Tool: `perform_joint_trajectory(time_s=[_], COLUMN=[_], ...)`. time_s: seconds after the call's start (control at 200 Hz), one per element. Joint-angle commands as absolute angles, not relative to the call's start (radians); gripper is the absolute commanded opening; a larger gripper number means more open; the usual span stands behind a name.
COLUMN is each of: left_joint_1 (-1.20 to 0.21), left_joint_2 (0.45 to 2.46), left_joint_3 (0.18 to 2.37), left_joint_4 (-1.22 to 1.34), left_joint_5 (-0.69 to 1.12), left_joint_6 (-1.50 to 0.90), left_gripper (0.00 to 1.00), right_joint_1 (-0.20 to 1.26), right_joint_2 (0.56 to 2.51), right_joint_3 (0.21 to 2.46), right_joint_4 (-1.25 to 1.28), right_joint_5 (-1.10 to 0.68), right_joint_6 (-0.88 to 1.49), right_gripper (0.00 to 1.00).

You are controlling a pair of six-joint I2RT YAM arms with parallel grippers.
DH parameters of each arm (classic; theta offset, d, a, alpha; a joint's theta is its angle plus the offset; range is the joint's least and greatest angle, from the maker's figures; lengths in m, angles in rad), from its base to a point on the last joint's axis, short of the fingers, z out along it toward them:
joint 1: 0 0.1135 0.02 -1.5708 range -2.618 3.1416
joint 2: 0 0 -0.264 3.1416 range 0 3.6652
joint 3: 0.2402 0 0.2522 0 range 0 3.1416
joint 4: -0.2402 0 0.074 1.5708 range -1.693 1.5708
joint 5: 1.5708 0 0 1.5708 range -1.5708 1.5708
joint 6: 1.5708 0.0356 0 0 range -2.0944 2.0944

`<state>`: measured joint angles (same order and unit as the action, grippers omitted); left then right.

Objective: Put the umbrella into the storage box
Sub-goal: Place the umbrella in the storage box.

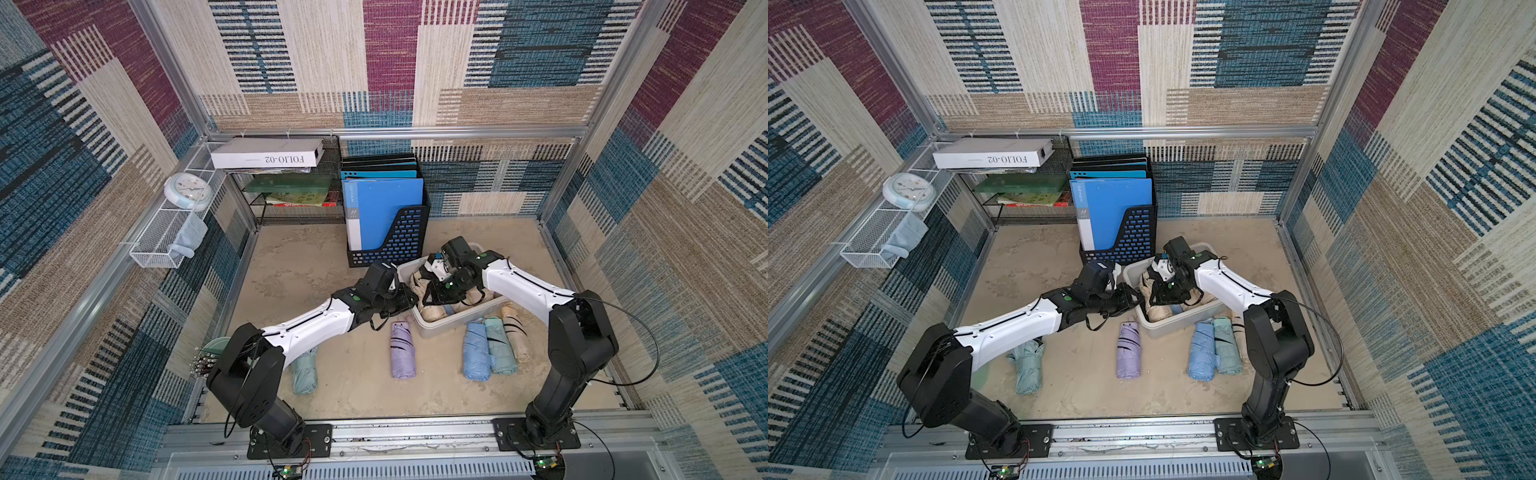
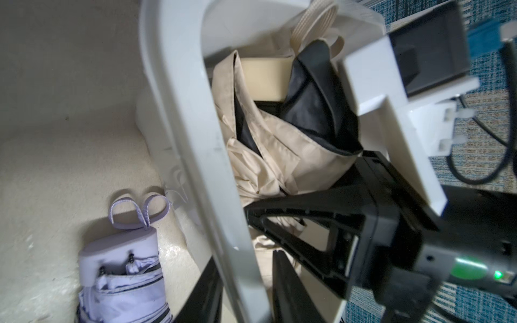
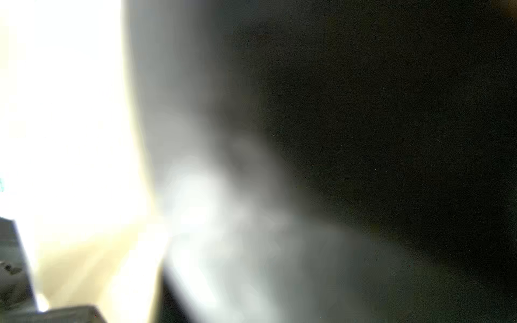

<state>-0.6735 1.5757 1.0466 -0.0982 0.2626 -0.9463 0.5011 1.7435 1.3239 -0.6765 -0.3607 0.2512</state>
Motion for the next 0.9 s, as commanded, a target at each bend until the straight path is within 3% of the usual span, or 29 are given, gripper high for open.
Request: perform_joint_trajectory(time_s=[0.0,0.155,0.421,0.621,0.781,0.892], left_joint_1=[-0.672,-0.672,-0.672,-0.672,-0.672,-0.672], left_joint_2=[1.571,1.562,1.561,1.568,1.581,1.557], left_joint_3=[1.053,1.049,1.045,1.046,1.054,1.057], left_joint_4=[-0.102,-0.104,-0.104,-0.088,-0.075,-0.092], left_joint_5=[0.245,0.237,0.244,0.247,0.258,0.233], left_joint_6=[-0.919,-0.906,-0.888,-0.877,-0.869,-0.85], left_gripper=[0.32,0.29,0.26,0.25,0.24,0.31], right_joint_1=[0.483,0.442,0.445,0.475,0.492,0.484], right_joint_2=[1.683,1.594,1.628,1.63,1.631,1.587], right_joint_3=[1.318,1.281,1.146,1.058,1.055,1.083], right_joint_4=[-0.64,-0.594,-0.427,-0.324,-0.314,-0.357], right_joint_5=[-0.332,-0.292,-0.322,-0.375,-0.36,-0.309], right_joint_6=[0.282,0.311,0.397,0.449,0.446,0.408], right_gripper=[0.6,0.62,0.4,0.31,0.34,0.46])
